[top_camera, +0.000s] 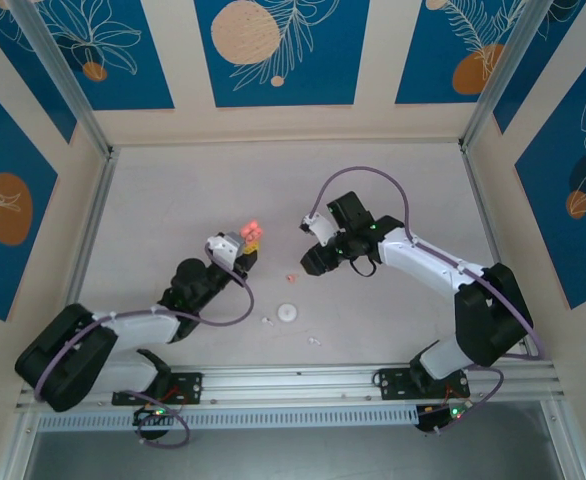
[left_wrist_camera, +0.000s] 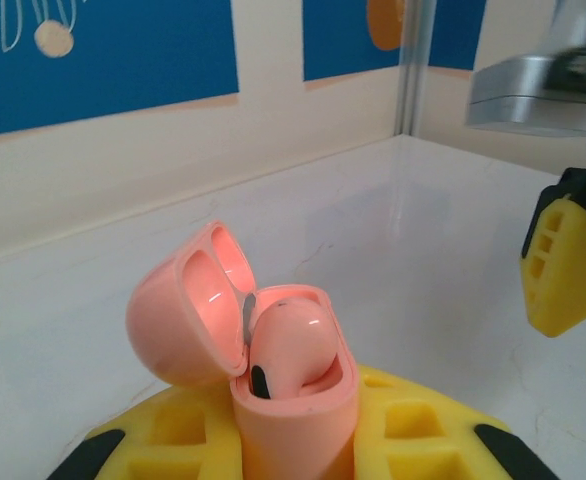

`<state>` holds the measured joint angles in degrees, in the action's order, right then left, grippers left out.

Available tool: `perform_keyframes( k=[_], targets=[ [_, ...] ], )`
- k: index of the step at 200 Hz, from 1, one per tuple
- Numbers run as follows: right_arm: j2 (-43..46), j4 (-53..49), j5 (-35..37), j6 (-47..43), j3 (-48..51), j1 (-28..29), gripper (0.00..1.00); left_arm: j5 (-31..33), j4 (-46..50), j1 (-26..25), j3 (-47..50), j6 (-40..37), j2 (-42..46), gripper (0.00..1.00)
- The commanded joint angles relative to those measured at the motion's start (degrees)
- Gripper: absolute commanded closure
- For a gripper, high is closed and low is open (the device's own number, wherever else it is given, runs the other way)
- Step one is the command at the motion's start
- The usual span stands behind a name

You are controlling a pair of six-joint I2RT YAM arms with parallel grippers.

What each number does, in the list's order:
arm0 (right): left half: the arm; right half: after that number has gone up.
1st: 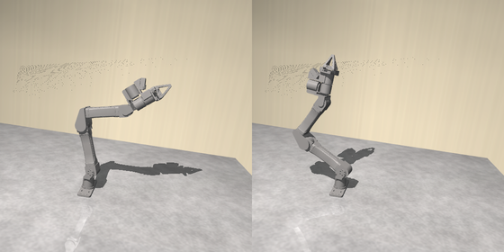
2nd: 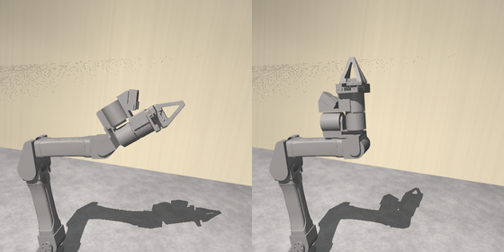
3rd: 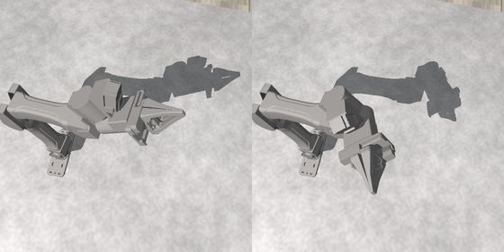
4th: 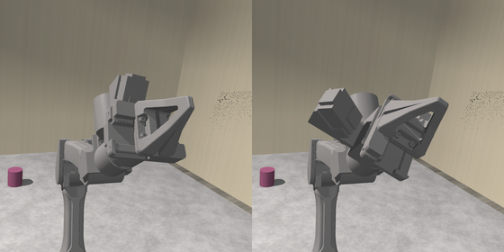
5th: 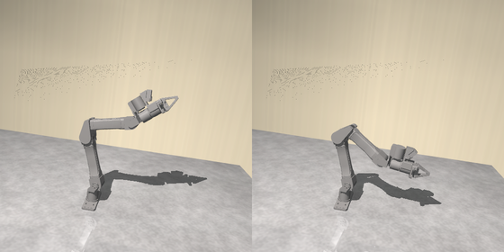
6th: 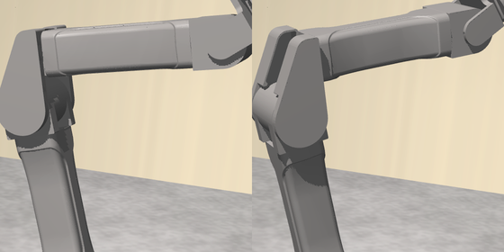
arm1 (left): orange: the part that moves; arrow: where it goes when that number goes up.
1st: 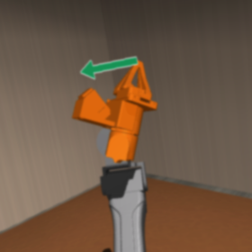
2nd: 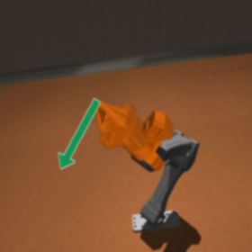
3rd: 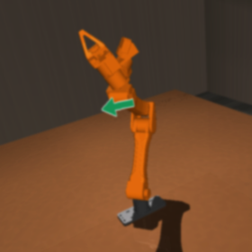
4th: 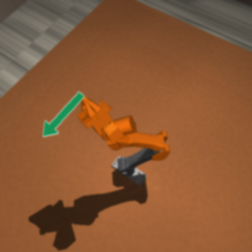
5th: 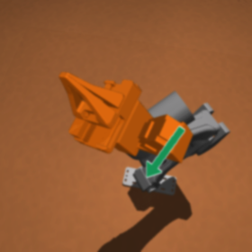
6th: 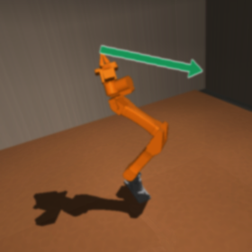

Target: Insert wireless bluetooth earbuds into charging case

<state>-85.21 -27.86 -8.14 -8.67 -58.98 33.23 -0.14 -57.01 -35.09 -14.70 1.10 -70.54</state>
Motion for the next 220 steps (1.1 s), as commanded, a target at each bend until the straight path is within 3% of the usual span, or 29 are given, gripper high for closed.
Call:
perform_keyframes(
  k=[1,18,49,91,220],
  targets=[
    [-0.4,1.2,-4.4,-21.9,-0.2,0.2,0.50,-0.4,11.2,2.1,-0.6,2.9,4.9,0.85],
    [-1.9,0.9,-8.5,-33.9,-1.0,-0.3,0.49,-0.8,17.1,4.0,-1.3,3.8,8.6,0.85],
    [-7.7,-0.7,-7.9,-47.6,-4.4,0.1,0.49,-2.3,22.3,6.9,-1.2,5.4,12.9,0.84],
    [-17.6,-5.5,-3.8,-58.0,-11.0,1.8,0.50,-3.4,25.2,9.1,-0.6,6.0,15.4,0.84],
    [-28.8,-8.7,-0.7,-65.1,-18.1,5.5,0.52,-4.0,24.8,10.9,0.0,5.4,15.6,0.83]
  ],
)
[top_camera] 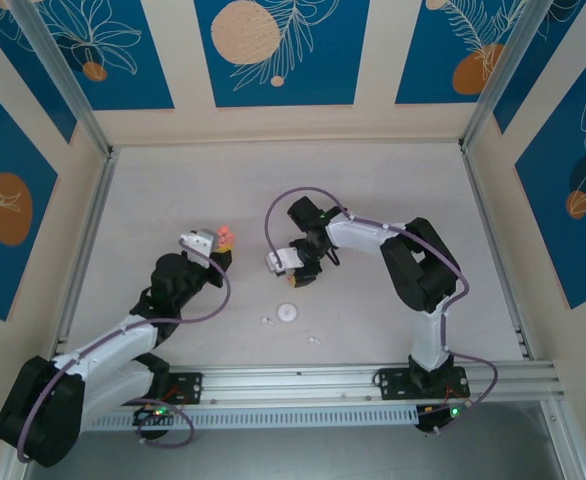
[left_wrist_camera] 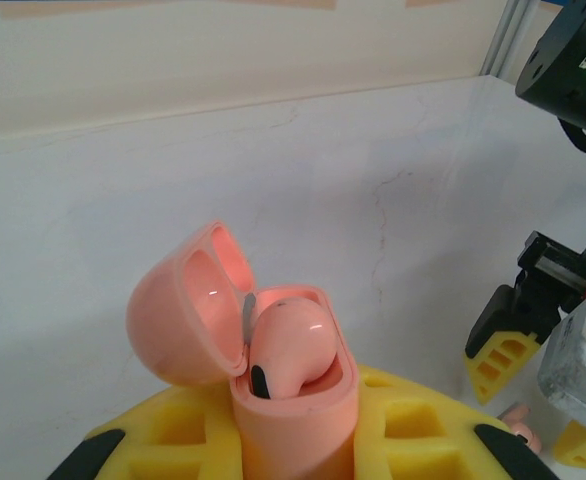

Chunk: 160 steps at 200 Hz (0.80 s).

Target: Insert wireless bluetooth earbuds into charging case

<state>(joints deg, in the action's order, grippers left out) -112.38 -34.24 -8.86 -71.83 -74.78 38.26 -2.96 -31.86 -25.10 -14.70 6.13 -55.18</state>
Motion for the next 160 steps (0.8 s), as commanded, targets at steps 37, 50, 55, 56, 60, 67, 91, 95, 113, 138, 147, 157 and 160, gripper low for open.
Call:
perform_keyframes(
  k=[37,50,55,56,60,67,91,95,113,138,147,157,160],
  targets=[
    [-3.1,-4.1,1.3,-1.8,-3.6,0.6,0.56,-1.4,-0.3,1.1,-0.1,0.0,0.5,0.83],
    [-3.4,-4.4,1.4,-1.7,-3.8,0.7,0.57,-1.4,-0.2,1.1,-0.1,0.0,0.4,0.83],
    [-3.5,-4.6,1.5,-1.7,-3.8,0.7,0.57,-1.4,-0.3,1.2,-0.1,0.0,0.5,0.83],
    [-3.5,-4.6,1.4,-1.7,-3.8,0.7,0.57,-1.4,-0.3,1.2,-0.1,0.1,0.5,0.83],
    [-3.5,-4.7,1.5,-1.7,-3.9,0.7,0.57,-1.4,-0.3,1.2,-0.2,0.1,0.5,0.83],
    [-3.7,-5.0,1.7,-1.5,-4.0,0.7,0.58,-1.5,-0.3,1.1,-0.2,0.1,0.5,0.83],
    [-4.1,-5.8,1.9,-1.0,-4.4,0.8,0.61,-1.4,-0.3,1.2,-0.2,0.2,0.4,0.83],
    [-4.1,-5.8,1.9,-1.0,-4.4,0.8,0.62,-1.4,-0.4,1.2,-0.2,0.2,0.4,0.83],
    [-4.1,-5.9,1.7,-0.9,-4.4,1.0,0.63,-1.5,-0.5,1.2,-0.2,0.2,0.3,0.83],
    [-4.1,-5.7,1.4,-1.1,-4.5,1.5,0.62,-1.6,-0.7,1.2,-0.4,0.1,-0.1,0.83],
    [-4.1,-5.5,1.3,-1.2,-4.5,1.7,0.62,-1.7,-0.9,1.2,-0.4,0.1,-0.3,0.83],
    [-4.1,-5.1,1.1,-1.2,-4.5,1.9,0.62,-1.8,-1.0,1.2,-0.4,0.1,-0.4,0.83],
    [-4.1,-5.0,1.0,-1.2,-4.5,1.9,0.62,-1.9,-1.0,1.2,-0.5,0.1,-0.5,0.83]
  ],
)
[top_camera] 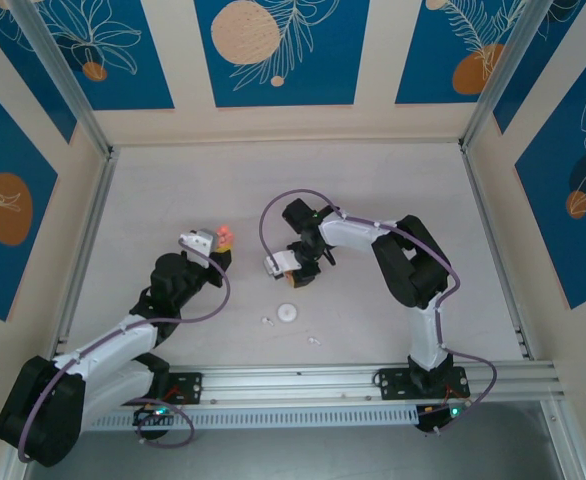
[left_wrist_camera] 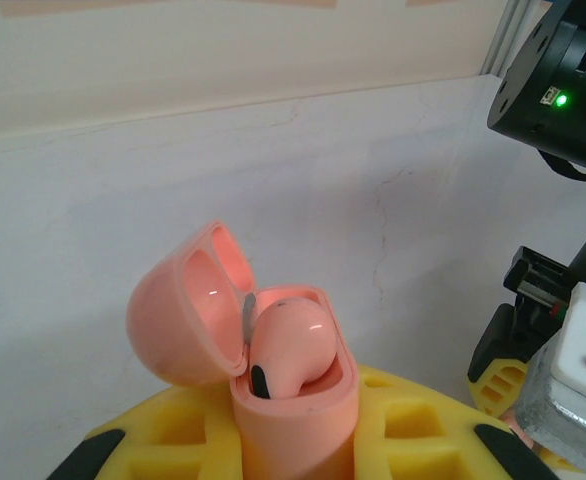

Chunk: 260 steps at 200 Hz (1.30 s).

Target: Insert wireless bluetooth earbuds into charging case

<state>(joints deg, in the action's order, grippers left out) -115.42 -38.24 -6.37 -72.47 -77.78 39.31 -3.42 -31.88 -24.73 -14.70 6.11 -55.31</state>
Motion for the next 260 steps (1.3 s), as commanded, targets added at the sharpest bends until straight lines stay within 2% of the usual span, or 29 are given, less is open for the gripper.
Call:
perform_keyframes(
  k=[1,18,105,134,153,176,195,260],
  targets=[
    [-1.1,-1.0,-1.6,-0.6,-1.5,0.9,0.62,-1.4,-1.0,0.8,-0.5,0.1,-0.3,0.83],
    [-1.1,-0.7,-2.3,-0.3,-1.7,1.0,0.62,-1.5,-1.1,0.8,-0.5,0.1,-0.4,0.83],
    [-1.7,-1.8,0.7,0.7,-2.6,1.0,0.76,-1.7,-0.7,0.8,-0.6,-0.4,-0.5,0.83],
    [-1.8,-2.5,1.1,0.7,-2.9,0.9,0.77,-1.8,-0.6,0.8,-0.7,-0.6,-0.6,0.83],
    [-2.0,-2.7,1.6,0.8,-3.1,0.9,0.71,-1.8,-0.6,0.8,-0.8,-0.7,-0.6,0.83],
    [-2.4,-2.8,1.7,0.9,-3.1,0.9,0.71,-1.9,-0.6,0.8,-0.9,-0.7,-0.6,0.83],
    [-2.6,-2.9,1.8,1.2,-3.3,0.9,0.77,-1.9,-0.4,0.8,-0.9,-0.8,-0.6,0.83],
    [-0.7,-2.0,2.6,3.0,-2.6,0.6,0.82,-2.2,-0.1,0.8,-1.1,-1.5,-0.8,0.83]
  ],
)
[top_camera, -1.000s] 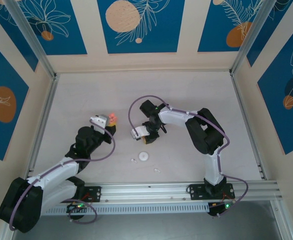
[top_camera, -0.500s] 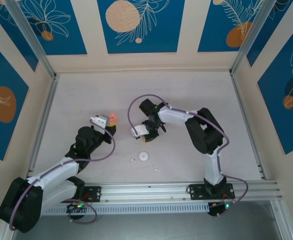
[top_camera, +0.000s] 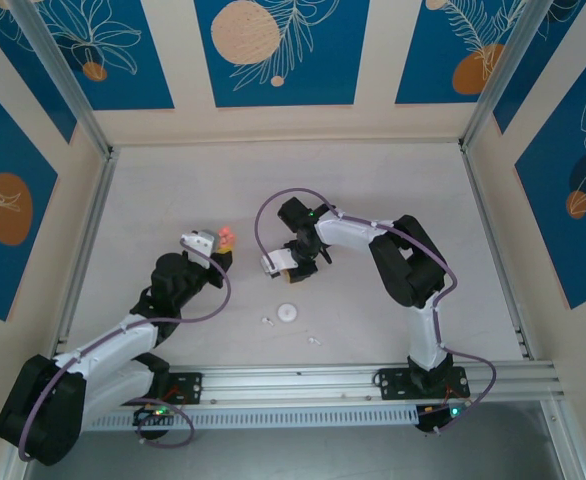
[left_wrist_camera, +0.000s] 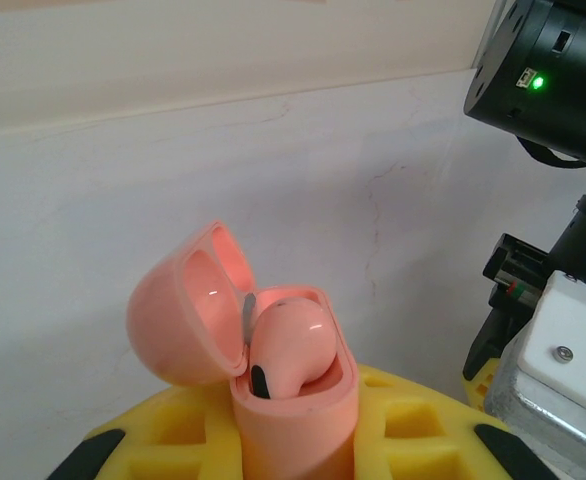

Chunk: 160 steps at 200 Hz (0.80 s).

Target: Insert wireless bluetooth earbuds into charging case

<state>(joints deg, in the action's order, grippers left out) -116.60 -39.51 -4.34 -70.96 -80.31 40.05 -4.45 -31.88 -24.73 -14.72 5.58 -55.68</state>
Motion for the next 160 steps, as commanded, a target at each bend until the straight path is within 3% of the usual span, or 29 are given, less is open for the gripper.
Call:
perform_keyframes(
  k=[1,62,160],
  targets=[
    [0.5,-0.7,0.5,1.7,0.0,-0.2,0.82,-1.2,-0.2,0.8,-1.1,-1.0,-0.5,0.83],
    [9.7,9.1,-4.8,12.9,10.8,-2.6,0.83,-6.3,-7.5,0.6,-0.7,-0.2,-6.9,0.84],
    [19.6,23.5,-11.9,28.3,21.9,-7.0,0.84,-6.2,-24.0,-4.0,-0.6,-1.2,-21.8,0.86]
  ],
)
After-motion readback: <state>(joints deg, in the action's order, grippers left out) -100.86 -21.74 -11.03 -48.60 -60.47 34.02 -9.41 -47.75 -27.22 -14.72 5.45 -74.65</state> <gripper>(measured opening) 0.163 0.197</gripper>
